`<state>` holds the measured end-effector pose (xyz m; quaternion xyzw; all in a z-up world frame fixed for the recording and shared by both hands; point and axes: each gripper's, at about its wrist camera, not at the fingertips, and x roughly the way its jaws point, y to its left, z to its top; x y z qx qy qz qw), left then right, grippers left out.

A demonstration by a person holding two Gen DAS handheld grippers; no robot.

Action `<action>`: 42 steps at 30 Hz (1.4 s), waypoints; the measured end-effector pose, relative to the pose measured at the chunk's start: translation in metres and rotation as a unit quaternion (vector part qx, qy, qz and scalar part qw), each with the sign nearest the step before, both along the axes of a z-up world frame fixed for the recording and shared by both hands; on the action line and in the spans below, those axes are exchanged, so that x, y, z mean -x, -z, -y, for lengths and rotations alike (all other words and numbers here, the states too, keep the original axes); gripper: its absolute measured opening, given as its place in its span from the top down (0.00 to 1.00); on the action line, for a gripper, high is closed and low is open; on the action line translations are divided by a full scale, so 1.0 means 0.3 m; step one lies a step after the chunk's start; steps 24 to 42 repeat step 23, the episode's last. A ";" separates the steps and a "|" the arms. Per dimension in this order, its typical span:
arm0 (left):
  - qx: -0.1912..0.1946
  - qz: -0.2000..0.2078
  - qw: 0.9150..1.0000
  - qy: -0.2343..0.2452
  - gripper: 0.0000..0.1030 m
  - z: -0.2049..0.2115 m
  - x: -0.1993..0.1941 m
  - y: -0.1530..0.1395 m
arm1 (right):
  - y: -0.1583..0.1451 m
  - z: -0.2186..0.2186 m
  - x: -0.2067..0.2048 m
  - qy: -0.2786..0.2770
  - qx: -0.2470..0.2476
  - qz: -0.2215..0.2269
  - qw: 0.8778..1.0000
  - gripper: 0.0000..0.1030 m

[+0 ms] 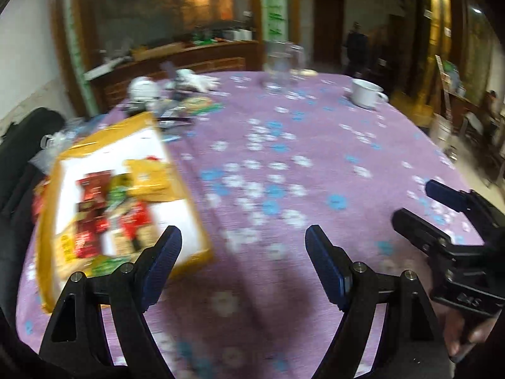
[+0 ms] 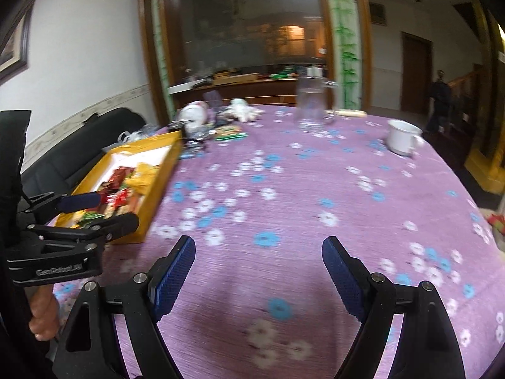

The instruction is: Organize snacks

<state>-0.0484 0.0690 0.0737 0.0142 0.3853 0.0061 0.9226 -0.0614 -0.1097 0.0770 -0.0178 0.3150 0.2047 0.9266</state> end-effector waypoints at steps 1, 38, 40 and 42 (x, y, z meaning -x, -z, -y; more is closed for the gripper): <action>0.005 -0.007 1.000 0.011 0.22 0.022 -0.011 0.005 | 0.004 0.030 -0.006 0.012 -0.002 -0.004 1.000 0.18; 0.001 -0.071 0.997 0.040 0.22 0.227 -0.107 0.074 | 0.078 0.288 -0.141 0.128 -0.020 -0.107 0.986 0.18; 0.001 -0.071 0.997 0.040 0.22 0.227 -0.107 0.074 | 0.078 0.288 -0.141 0.128 -0.020 -0.107 0.986 0.18; 0.001 -0.071 0.997 0.040 0.22 0.227 -0.107 0.074 | 0.078 0.288 -0.141 0.128 -0.020 -0.107 0.986 0.18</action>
